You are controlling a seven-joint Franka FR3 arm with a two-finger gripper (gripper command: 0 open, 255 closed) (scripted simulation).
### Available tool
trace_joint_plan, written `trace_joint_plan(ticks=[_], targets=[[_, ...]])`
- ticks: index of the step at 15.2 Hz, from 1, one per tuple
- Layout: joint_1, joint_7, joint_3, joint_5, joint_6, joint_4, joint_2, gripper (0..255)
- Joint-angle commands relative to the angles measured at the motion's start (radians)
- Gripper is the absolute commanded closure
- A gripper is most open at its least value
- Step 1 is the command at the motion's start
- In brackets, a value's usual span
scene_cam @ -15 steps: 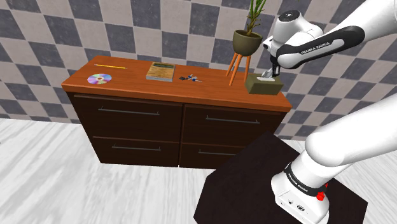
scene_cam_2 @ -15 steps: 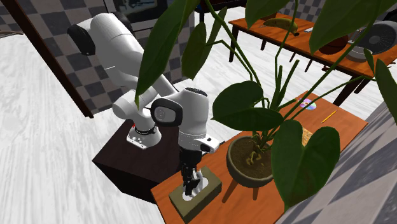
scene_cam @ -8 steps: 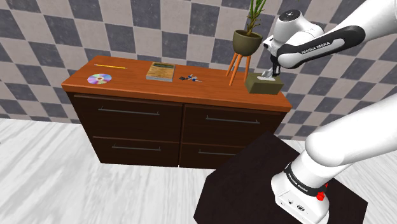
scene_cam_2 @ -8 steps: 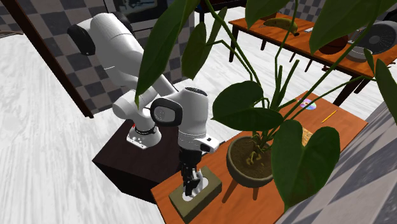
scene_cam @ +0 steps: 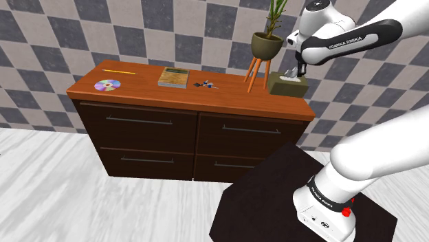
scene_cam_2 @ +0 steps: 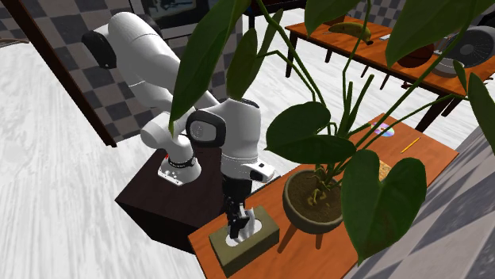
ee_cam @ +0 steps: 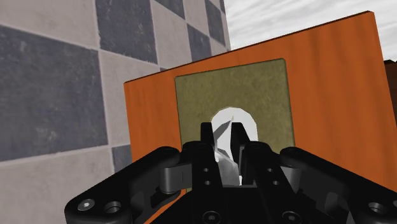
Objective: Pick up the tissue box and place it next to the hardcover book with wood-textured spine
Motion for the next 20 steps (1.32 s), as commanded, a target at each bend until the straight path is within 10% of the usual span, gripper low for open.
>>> trace_joint_plan(ticks=[1,20], targets=[[0.005,-0.017,0.003,0.014,-0.025,0.017,-0.013,255],[0.036,-0.157,0.029,0.112,-0.248,0.210,-0.070,255]])
